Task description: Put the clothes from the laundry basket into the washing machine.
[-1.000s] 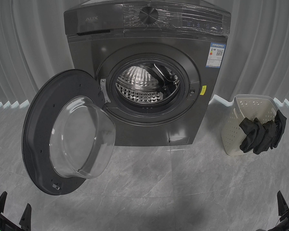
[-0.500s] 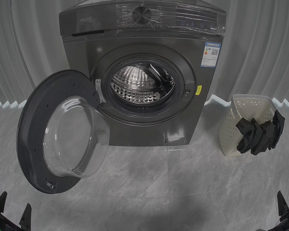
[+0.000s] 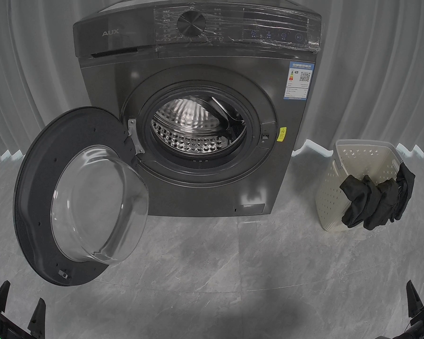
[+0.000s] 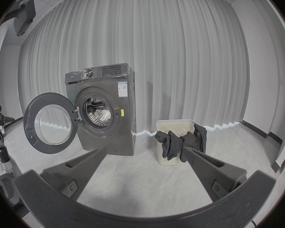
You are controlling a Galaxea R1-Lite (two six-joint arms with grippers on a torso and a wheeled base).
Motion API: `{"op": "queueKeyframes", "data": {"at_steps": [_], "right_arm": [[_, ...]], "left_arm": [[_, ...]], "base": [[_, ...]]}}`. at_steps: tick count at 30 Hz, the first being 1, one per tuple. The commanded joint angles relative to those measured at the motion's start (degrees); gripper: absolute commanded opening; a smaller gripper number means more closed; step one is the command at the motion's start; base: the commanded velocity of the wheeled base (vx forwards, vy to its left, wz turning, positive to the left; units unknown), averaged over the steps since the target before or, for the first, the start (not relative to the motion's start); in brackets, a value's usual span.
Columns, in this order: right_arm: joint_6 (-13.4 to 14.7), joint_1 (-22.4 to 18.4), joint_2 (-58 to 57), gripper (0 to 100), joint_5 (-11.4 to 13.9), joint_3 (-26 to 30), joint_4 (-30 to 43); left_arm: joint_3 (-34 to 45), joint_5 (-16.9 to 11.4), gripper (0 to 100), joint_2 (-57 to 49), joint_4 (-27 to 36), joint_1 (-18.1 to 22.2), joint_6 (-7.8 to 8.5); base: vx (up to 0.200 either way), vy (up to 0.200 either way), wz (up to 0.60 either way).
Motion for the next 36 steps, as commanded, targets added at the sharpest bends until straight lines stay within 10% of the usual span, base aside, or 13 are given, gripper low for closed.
{"op": "queueKeyframes", "data": {"at_steps": [1,36], "right_arm": [[0.0,0.0,-0.7,100,0.0,1.0,-0.1],[0.0,0.0,-0.7,100,0.0,1.0,-0.1]], "left_arm": [[0.9,0.1,100,-1.0,0.0,0.0,0.11],[0.9,0.1,100,-1.0,0.0,0.0,-0.06]], "base": [[0.0,-0.2,0.0],[0.069,-0.046,0.0]]}}
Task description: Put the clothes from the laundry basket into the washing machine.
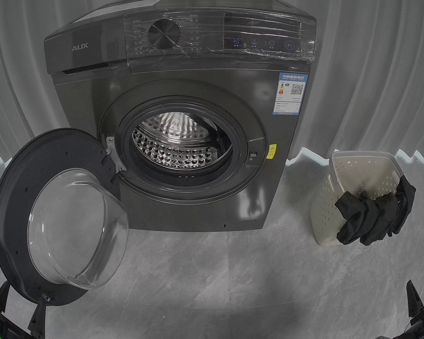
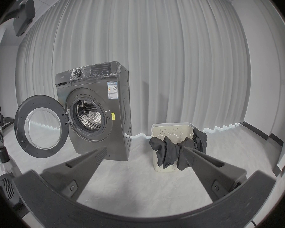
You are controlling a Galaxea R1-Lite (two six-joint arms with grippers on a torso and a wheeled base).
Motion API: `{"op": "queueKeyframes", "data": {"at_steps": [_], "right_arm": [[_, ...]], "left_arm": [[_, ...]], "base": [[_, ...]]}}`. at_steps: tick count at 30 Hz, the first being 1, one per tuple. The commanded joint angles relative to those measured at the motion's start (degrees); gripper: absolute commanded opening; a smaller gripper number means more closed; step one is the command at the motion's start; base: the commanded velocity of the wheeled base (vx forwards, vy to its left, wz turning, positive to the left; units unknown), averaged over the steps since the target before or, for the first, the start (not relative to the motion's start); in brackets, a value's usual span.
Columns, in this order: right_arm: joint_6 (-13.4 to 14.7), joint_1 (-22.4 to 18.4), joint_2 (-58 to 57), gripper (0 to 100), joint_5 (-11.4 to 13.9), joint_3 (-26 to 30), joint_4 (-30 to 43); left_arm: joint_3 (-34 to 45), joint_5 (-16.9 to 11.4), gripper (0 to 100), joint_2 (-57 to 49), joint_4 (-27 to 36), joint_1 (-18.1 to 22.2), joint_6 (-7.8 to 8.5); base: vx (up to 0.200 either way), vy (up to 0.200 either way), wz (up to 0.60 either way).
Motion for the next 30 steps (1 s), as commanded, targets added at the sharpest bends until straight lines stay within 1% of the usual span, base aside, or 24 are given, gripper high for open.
{"op": "queueKeyframes", "data": {"at_steps": [1,10,11,20,30], "right_arm": [[0.0,0.0,-0.8,100,0.0,1.0,0.0],[0.0,0.0,-0.8,100,0.0,1.0,0.0],[0.0,0.0,-0.8,100,0.0,1.0,0.0],[0.0,0.0,-0.8,100,0.0,1.0,0.0],[0.0,0.0,-0.8,100,0.0,1.0,0.0]], "left_arm": [[0.9,0.0,100,-1.0,0.0,0.0,-0.01],[0.9,0.1,100,-1.0,0.0,0.0,0.07],[0.9,0.0,100,-1.0,0.0,0.0,-0.1],[0.9,-0.1,100,-1.0,0.0,0.0,0.07],[0.9,0.0,100,-1.0,0.0,0.0,0.07]], "base": [[0.0,-0.2,0.0],[0.0,-0.2,0.0],[0.0,0.0,0.0],[0.0,0.0,0.0],[0.0,-0.2,0.0]]}}
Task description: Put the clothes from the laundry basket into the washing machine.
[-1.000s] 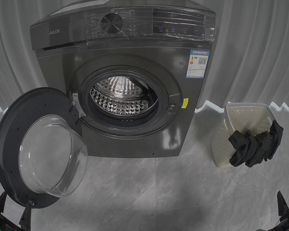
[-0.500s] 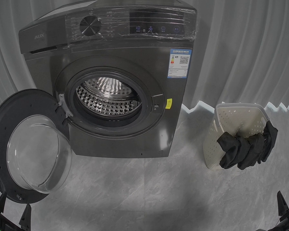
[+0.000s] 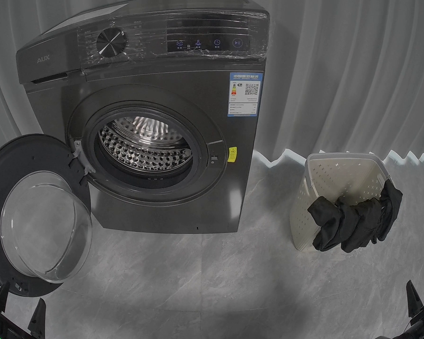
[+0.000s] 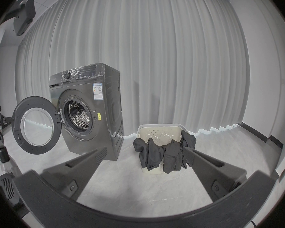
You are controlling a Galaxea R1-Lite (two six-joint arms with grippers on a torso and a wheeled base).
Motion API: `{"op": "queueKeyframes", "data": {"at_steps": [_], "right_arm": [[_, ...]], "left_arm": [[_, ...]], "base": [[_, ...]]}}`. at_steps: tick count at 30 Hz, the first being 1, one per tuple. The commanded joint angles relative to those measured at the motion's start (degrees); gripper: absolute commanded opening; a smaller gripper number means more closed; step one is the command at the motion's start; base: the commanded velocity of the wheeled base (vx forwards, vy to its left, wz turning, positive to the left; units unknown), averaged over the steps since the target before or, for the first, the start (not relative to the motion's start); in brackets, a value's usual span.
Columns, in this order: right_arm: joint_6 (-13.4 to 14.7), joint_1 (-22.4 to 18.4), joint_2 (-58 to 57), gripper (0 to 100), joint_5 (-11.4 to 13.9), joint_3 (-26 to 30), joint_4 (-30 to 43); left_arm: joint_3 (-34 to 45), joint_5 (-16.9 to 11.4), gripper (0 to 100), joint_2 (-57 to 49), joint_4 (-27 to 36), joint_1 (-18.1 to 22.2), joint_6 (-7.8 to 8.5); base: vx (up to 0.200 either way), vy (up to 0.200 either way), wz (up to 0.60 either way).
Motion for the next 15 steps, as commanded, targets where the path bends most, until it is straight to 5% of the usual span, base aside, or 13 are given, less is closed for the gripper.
{"op": "queueKeyframes", "data": {"at_steps": [1,5,15], "right_arm": [[0.0,0.0,-0.8,100,0.0,1.0,0.0],[0.0,0.0,-0.8,100,0.0,1.0,0.0],[0.0,0.0,-0.8,100,0.0,1.0,0.0]], "left_arm": [[0.9,0.0,100,-1.0,0.0,0.0,-0.01],[0.9,0.0,100,-1.0,0.0,0.0,-0.01],[0.9,0.0,100,-1.0,0.0,0.0,-0.01]], "base": [[0.0,-0.2,0.0],[0.0,-0.2,0.0],[0.0,-0.02,0.0]]}}
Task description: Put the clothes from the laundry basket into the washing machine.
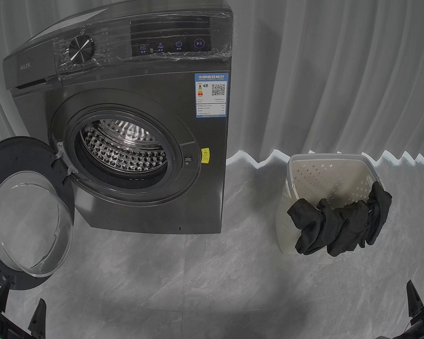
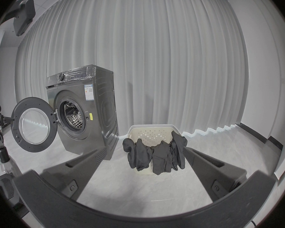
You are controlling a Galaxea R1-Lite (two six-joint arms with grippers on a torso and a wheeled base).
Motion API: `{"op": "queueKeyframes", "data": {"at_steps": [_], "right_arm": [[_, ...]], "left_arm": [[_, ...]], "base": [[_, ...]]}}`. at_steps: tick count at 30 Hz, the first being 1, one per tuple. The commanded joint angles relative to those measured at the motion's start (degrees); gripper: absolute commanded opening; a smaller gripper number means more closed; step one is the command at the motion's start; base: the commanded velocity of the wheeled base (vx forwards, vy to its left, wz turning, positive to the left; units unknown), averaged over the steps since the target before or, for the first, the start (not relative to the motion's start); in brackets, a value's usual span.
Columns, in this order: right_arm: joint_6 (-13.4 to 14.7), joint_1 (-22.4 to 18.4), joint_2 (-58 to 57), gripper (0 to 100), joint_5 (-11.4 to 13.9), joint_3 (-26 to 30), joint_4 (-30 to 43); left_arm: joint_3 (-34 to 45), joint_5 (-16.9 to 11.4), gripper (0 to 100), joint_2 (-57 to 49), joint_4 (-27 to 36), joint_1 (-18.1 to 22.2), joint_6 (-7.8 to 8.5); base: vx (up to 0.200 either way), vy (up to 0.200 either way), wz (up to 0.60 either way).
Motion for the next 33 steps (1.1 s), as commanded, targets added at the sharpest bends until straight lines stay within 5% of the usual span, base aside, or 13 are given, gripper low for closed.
{"op": "queueKeyframes", "data": {"at_steps": [1,11,23,33], "right_arm": [[0.0,0.0,-0.9,100,0.0,1.0,0.0],[0.0,0.0,-0.9,100,0.0,1.0,0.0],[0.0,0.0,-0.9,100,0.0,1.0,0.0],[0.0,0.0,-0.9,100,0.0,1.0,0.0]], "left_arm": [[0.9,0.0,100,-1.0,0.0,0.0,0.0],[0.9,0.0,100,-1.0,0.0,0.0,0.0],[0.9,0.0,100,-1.0,0.0,0.0,0.0],[0.9,0.0,100,-1.0,0.0,0.0,-0.09]], "base": [[0.0,-0.2,0.0],[0.0,-0.2,0.0],[0.0,0.0,0.0],[0.0,-0.2,0.0]]}}
